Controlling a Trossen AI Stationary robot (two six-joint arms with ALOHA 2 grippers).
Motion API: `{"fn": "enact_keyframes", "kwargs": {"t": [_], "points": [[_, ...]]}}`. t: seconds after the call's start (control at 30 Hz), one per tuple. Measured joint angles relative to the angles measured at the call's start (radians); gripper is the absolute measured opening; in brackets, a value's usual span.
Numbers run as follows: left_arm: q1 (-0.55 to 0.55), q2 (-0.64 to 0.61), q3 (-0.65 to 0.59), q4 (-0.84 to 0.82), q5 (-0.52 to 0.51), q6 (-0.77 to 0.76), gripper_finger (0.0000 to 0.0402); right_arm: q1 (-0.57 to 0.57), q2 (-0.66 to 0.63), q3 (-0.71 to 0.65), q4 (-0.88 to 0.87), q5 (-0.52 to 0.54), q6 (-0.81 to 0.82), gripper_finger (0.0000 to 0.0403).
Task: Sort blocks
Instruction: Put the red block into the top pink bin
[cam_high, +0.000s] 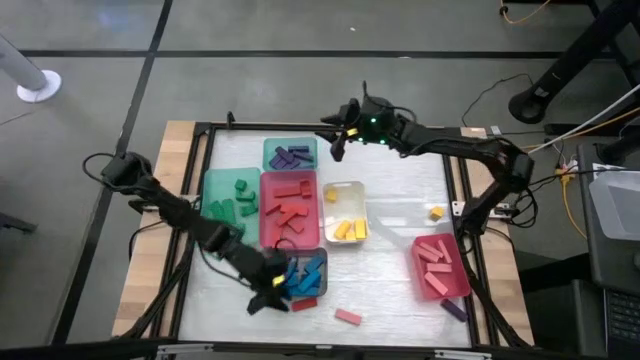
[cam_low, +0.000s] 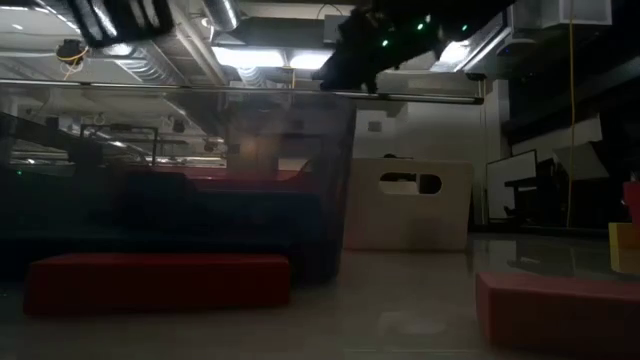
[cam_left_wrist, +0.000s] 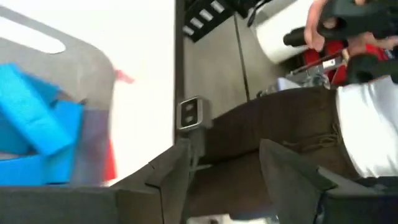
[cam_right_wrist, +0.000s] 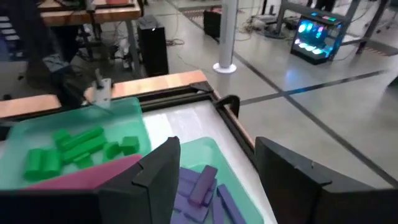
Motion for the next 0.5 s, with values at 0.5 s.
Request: {"fn": "enact_keyframes", "kwargs": {"t": [0.5], "points": [[-0.251, 0.282, 0.27, -0.005, -0.34, -0.03, 0.0099, 0.001, -0.138, 0.0, -0.298, -0.12, 0.007, 0.0205]]}}
